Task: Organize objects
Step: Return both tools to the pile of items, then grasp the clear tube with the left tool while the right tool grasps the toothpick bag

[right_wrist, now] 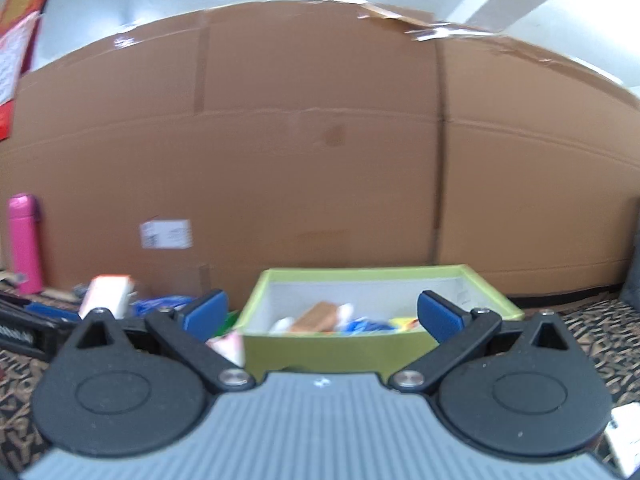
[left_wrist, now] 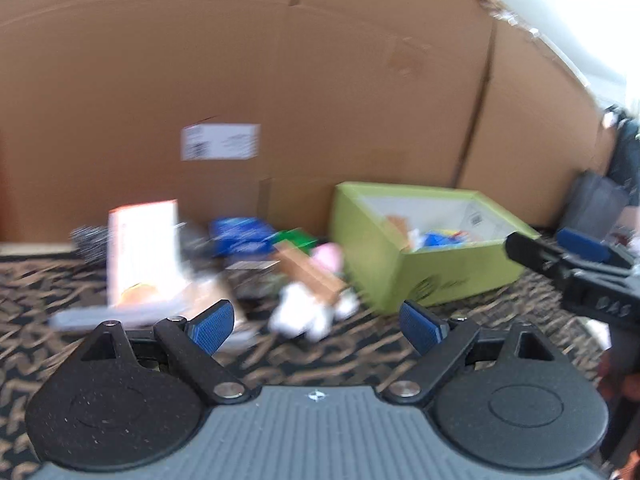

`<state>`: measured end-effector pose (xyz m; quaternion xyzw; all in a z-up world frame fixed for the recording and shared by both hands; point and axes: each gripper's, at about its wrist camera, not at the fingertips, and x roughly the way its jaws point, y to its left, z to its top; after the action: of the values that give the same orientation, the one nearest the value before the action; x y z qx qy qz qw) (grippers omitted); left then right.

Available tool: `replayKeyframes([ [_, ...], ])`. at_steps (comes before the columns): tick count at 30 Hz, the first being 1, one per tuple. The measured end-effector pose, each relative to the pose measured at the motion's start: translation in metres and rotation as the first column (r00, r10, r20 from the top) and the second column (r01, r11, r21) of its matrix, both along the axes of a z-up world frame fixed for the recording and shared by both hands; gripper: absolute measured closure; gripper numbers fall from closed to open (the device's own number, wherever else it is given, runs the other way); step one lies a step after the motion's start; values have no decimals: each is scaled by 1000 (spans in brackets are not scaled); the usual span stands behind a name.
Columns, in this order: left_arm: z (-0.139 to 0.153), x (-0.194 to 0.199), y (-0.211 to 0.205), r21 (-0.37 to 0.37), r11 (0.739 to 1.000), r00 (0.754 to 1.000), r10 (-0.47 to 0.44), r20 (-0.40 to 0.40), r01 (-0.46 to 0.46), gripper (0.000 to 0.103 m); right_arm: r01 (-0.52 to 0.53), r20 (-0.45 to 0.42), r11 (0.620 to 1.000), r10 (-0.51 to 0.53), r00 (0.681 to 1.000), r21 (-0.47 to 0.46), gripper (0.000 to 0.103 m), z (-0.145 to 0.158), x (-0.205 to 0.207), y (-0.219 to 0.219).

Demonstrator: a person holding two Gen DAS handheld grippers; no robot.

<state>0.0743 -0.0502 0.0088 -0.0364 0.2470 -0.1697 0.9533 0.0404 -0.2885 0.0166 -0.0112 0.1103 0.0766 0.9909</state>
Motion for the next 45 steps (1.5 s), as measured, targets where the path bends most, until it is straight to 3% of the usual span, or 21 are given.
replayKeyframes([
  [4, -20, -10, 37, -3, 994, 993, 108, -53, -108, 10, -115, -57, 993, 115, 992, -4, 0, -13, -3, 31],
  [9, -40, -11, 74, 6, 977, 970, 213, -115, -214, 10, -243, -173, 970, 239, 955, 1, 0, -39, 4, 73],
  [16, -38, 2, 117, 1, 960, 958, 279, -63, -279, 10, -319, -250, 948, 311, 917, 8, 0, -50, 9, 110],
  [19, -34, 22, 131, 13, 974, 974, 225, 4, -225, 10, -336, -262, 942, 324, 909, -1, 0, -51, 11, 120],
  [23, -32, 65, 144, 78, 995, 996, 63, 57, -68, 10, -341, -280, 940, 326, 903, -6, 0, -54, 9, 126],
  [25, -33, 90, 149, 81, 996, 999, -24, 21, 22, 10, -345, -292, 939, 329, 898, -2, 0, -56, 10, 126],
  [27, -40, 113, 152, 57, 996, 996, -60, -65, 64, 10, -342, -303, 940, 327, 895, 5, 0, -58, 11, 128],
  [29, -51, 127, 160, -32, 998, 988, -57, -144, 53, 10, -340, -314, 940, 326, 892, 9, 0, -60, 12, 128],
  [31, -57, 121, 172, -154, 988, 982, -50, -182, 22, 11, -341, -317, 940, 324, 891, 4, 0, -61, 13, 129],
  [33, -61, 102, 175, -211, 976, 980, -90, -176, 52, 11, -350, -318, 937, 330, 889, -7, 0, -61, 16, 131],
  [35, -63, 78, 168, -179, 977, 979, -139, -151, 112, 11, -368, -329, 930, 342, 880, -18, 0, -61, 24, 136],
  [38, -61, 51, 154, -72, 985, 978, -167, -124, 159, 11, -412, -336, 911, 382, 861, -18, 0, -62, 42, 149],
  [41, -61, 43, 150, -59, 990, 982, -138, -132, 131, 12, -440, -348, 898, 409, 844, -12, 4, -63, 63, 165],
  [45, -62, 48, 154, -53, 997, 987, -55, -149, 47, 28, -426, -360, 905, 403, 841, 18, 14, -65, 95, 181],
])
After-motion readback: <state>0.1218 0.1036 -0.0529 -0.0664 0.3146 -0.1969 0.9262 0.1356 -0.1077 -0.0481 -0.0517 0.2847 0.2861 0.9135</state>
